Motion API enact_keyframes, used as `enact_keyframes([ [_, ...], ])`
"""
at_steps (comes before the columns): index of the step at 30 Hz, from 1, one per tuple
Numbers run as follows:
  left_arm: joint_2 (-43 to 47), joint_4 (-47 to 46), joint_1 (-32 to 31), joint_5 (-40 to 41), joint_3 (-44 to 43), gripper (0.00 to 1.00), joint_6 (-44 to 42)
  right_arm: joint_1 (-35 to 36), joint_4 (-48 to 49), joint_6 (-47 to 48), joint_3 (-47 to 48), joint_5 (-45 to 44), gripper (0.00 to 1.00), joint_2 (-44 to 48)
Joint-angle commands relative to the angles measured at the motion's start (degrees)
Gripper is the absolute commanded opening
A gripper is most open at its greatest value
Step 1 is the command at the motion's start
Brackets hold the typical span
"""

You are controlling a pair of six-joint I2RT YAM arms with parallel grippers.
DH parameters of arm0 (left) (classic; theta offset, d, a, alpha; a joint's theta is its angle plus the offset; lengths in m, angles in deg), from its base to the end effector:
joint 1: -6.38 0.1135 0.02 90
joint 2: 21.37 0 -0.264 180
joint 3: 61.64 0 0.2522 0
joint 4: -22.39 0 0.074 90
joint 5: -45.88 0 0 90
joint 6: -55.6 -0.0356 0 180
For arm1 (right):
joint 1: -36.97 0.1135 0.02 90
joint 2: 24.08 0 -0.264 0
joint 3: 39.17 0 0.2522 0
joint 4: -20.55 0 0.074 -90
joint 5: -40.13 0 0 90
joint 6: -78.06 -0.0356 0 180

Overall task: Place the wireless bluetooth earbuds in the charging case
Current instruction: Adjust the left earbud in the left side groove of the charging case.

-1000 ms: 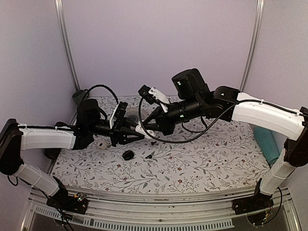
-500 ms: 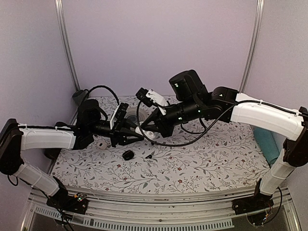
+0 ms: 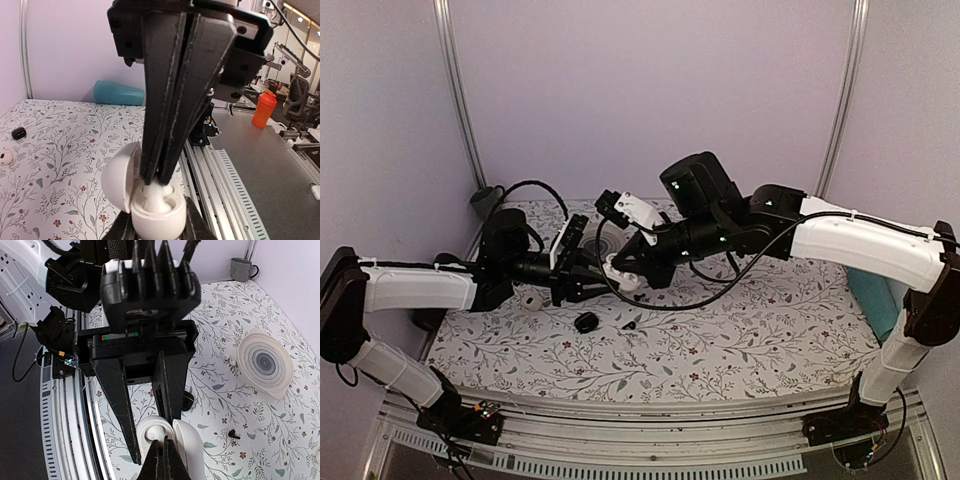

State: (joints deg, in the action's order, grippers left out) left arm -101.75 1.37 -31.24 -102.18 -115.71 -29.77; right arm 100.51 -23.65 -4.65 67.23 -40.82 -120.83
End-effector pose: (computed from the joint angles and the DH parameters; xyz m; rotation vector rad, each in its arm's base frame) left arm 0.2147 -0.2036 0.2534 1.2454 1.3201 -1.3704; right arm 0.1686 0.3513 0.3560 -1.3847 1.7854 0.7169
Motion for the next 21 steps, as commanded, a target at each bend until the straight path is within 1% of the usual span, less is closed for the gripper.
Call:
enact_keyframes([
  [1, 4.1, -11.1, -0.6, 1.4, -2.1, 0.0, 0.0, 2.0, -4.8, 0.7, -2.5, 0.8, 0.02, -4.8],
  [5, 5.5, -12.3, 0.1, 2.1, -1.4, 0.0, 0.2, 2.0, -5.9, 0.7, -3.6, -1.1, 0.02, -5.8],
  [9, 6.2, -12.3, 0.6, 2.3, -1.1, 0.0, 0.2, 2.0, -5.2, 0.4, -4.3, -0.4, 0.02, -5.6],
  [12, 5.5, -12.3, 0.8, 1.8, -1.2, 0.0, 0.2, 2.2, -5.0, 0.7, -2.4, 2.4, 0.02, -6.0],
  [17, 3.7, -12.3, 0.5, 1.4, -2.2, 0.0, 0.2, 3.9, -5.7, 1.5, 1.6, 3.5, 0.02, -8.4],
  [21, 3.3, -12.3, 0.3, 1.5, -2.6, 0.0, -0.1, 4.0, -5.5, 1.5, 1.2, 4.1, 0.02, -8.9],
])
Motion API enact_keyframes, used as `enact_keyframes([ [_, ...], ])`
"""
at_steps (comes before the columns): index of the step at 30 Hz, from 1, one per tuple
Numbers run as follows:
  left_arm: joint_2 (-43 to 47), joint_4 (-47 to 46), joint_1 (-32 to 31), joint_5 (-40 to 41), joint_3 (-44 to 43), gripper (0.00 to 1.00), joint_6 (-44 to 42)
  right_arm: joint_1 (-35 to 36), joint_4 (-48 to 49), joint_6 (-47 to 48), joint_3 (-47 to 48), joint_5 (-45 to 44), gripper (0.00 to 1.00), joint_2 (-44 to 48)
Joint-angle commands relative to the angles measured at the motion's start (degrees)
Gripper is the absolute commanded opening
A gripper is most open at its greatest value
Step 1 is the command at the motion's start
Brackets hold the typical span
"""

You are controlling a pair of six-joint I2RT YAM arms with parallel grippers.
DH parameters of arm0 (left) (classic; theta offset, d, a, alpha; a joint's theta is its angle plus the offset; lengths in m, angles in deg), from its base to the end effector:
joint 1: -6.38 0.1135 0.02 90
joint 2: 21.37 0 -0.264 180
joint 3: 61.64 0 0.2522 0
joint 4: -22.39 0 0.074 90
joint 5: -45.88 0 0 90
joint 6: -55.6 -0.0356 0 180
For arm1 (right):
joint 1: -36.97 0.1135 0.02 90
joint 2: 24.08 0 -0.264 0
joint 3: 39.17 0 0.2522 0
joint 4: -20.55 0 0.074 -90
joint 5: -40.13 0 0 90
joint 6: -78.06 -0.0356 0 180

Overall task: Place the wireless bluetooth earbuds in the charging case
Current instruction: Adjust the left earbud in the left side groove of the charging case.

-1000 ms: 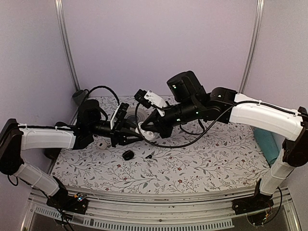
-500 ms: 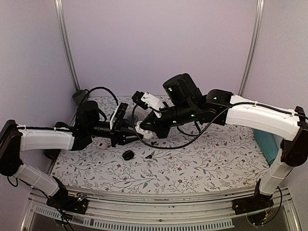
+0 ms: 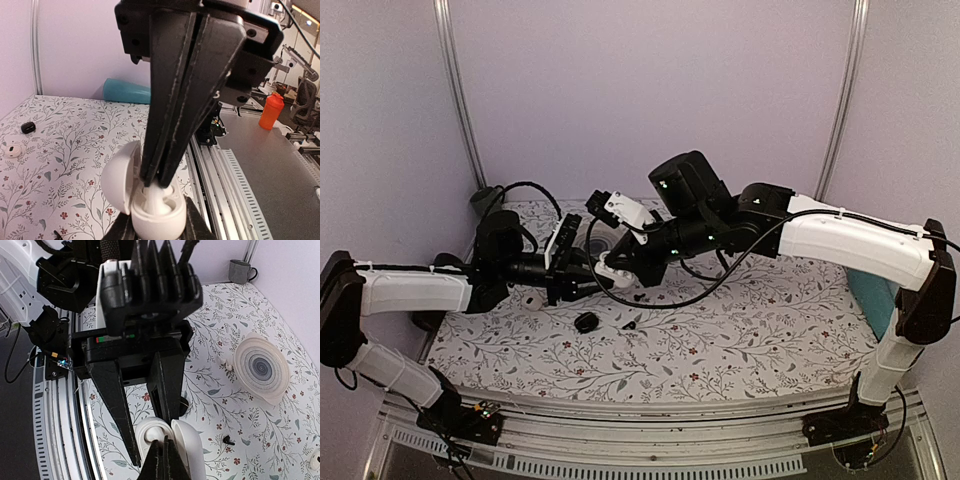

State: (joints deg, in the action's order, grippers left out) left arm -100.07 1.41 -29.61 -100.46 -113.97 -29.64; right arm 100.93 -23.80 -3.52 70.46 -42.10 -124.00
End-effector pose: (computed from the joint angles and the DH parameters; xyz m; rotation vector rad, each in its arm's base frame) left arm 0.2152 -0.1929 0.2516 1.1989 1.3504 -1.3292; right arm 0.1730 0.3651 0.3540 -1.3956 1.7716 0.6863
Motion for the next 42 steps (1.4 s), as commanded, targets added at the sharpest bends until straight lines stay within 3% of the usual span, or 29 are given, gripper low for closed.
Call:
enact_keyframes([
  [1, 1.7, -12.0, -1.4, -0.3, -4.5, 0.0, -0.4, 3.6, -5.2, 0.4, -2.6, 5.1, 0.02, -5.7],
  [10, 0.6, -11.8, -1.5, -0.3, -5.6, 0.0, -0.3, 3.7, -5.3, 0.4, -2.6, 5.4, 0.02, -6.8],
  [17, -0.6, -12.4, -1.2, 0.3, -3.2, 0.0, 0.6, 1.0, -1.2, -2.7, -5.0, 4.4, 0.03, -1.1],
  [24, -3.6, -16.4, -1.3, 0.6, -0.2, 0.0, 3.2, -1.9, 2.5, -5.8, -3.2, 8.1, 0.18, 1.7],
  [42, -4.3, -15.7, -1.3, 0.8, 0.3, 0.0, 3.1, -9.1, 11.8, -12.4, -7.2, 17.8, 0.3, 11.4],
])
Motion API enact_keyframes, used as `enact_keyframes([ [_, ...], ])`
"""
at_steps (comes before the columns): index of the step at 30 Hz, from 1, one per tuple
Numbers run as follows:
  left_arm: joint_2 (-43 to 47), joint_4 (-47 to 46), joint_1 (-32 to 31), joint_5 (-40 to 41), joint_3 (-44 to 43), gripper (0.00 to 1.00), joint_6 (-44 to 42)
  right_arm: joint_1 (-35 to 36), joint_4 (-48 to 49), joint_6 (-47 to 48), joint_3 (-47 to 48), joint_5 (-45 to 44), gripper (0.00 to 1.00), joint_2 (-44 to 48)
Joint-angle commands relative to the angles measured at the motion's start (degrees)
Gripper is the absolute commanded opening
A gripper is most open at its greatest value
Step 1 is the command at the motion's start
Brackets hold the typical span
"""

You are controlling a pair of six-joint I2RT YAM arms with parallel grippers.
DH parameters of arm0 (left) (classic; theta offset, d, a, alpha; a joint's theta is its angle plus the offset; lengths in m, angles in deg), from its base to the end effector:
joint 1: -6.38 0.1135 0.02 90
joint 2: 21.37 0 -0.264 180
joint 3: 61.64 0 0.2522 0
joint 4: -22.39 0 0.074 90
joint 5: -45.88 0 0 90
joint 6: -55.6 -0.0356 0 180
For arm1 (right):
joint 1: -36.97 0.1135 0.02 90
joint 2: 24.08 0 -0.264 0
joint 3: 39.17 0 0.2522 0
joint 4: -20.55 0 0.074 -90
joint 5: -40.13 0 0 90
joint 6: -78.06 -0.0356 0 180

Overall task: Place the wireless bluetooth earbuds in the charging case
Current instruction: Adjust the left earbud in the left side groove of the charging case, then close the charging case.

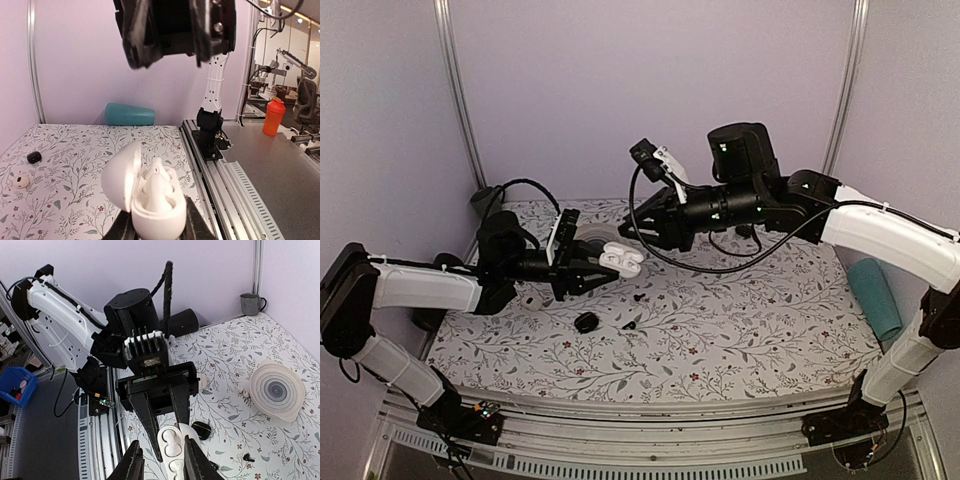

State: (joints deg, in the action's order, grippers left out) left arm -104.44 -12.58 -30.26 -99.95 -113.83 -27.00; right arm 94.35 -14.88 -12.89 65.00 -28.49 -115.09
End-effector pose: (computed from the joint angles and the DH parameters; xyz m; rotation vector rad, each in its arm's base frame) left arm 0.2218 -0.2017 0.2528 1.1797 1.2105 -1.3131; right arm 0.1882 0.3181 0.3943 -1.2046 1.6928 1.0138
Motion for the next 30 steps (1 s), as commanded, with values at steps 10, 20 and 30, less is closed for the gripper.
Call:
enact_keyframes([
  [10, 1.5, -2.7, -0.8, -2.5, -0.1, 0.0, 0.2, -9.8, 0.3, -8.6, -5.1, 4.3, 0.28, 0.7],
  [20, 1.5, -3.0, -1.3, -3.4, -1.5, 0.0, -0.6, -7.3, -2.5, -8.1, -0.5, 10.0, 0.25, -7.0],
  [30, -2.0, -6.4, -0.5, -2.9, -1.2, 0.0, 5.2, -3.4, 4.1, -2.8, -6.5, 14.4, 0.25, 0.5],
])
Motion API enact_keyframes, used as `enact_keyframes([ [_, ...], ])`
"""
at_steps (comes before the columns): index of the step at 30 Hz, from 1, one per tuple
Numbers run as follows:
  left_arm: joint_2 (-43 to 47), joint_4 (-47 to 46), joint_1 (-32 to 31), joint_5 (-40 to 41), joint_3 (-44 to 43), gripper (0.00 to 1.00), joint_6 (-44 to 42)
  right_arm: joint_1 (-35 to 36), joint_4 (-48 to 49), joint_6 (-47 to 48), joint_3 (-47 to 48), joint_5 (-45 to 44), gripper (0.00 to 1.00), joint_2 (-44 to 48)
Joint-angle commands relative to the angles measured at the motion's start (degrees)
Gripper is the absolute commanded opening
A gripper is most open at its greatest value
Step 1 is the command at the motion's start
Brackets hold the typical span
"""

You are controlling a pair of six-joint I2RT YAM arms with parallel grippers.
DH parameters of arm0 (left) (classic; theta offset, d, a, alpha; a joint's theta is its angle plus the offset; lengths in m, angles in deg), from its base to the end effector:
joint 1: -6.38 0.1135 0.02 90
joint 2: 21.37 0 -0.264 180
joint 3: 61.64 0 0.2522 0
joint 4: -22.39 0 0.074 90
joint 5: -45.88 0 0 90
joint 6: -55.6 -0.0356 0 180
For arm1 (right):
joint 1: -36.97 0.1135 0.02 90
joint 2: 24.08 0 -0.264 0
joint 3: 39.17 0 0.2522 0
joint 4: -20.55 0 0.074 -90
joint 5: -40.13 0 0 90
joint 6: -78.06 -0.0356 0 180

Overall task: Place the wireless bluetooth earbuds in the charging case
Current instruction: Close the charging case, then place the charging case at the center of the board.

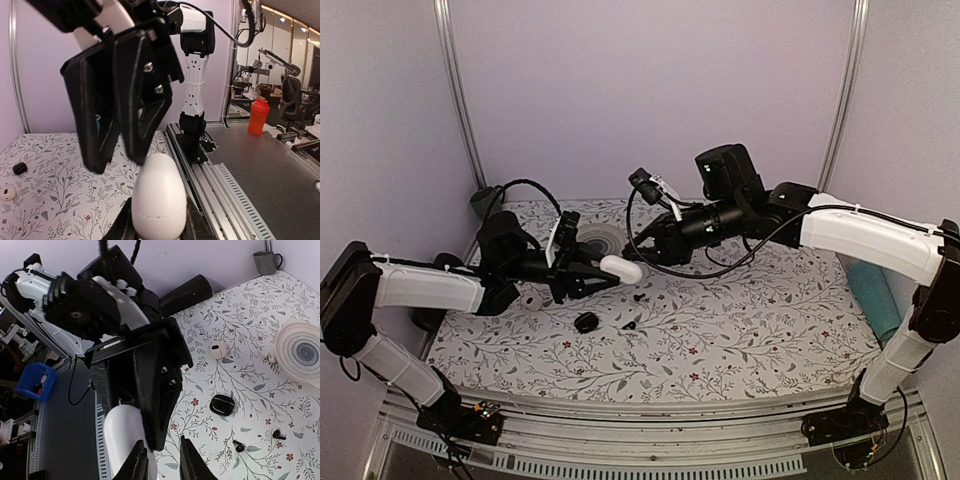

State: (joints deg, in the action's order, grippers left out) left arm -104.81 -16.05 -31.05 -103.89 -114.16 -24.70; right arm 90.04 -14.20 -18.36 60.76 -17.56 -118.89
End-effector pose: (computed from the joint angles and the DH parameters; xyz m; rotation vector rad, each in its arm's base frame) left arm 0.2174 -0.2051 0.2582 1.2291 1.1417 -1.3788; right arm 0.2154 0.3182 0.3476 -1.2137 1.8768 1.1903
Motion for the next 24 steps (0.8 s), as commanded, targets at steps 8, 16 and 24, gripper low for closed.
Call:
enact_keyframes([
  [8, -1.7, -1.9, 0.3, 1.2, -1.8, 0.0, 3.5, -0.3, 3.2, 1.1, -3.8, -2.7, 0.34, 5.3],
  [16, -8.6, -0.9, 0.1, 8.7, -5.4, 0.0, 12.6, -10.8, 17.4, -12.4, -22.2, -13.1, 0.54, 14.8],
  [24, -25.5, 10.5, -1.4, 14.5, -22.2, 0.0, 24.2, -18.0, 28.9, -23.0, -37.6, -20.5, 0.76, 21.9],
])
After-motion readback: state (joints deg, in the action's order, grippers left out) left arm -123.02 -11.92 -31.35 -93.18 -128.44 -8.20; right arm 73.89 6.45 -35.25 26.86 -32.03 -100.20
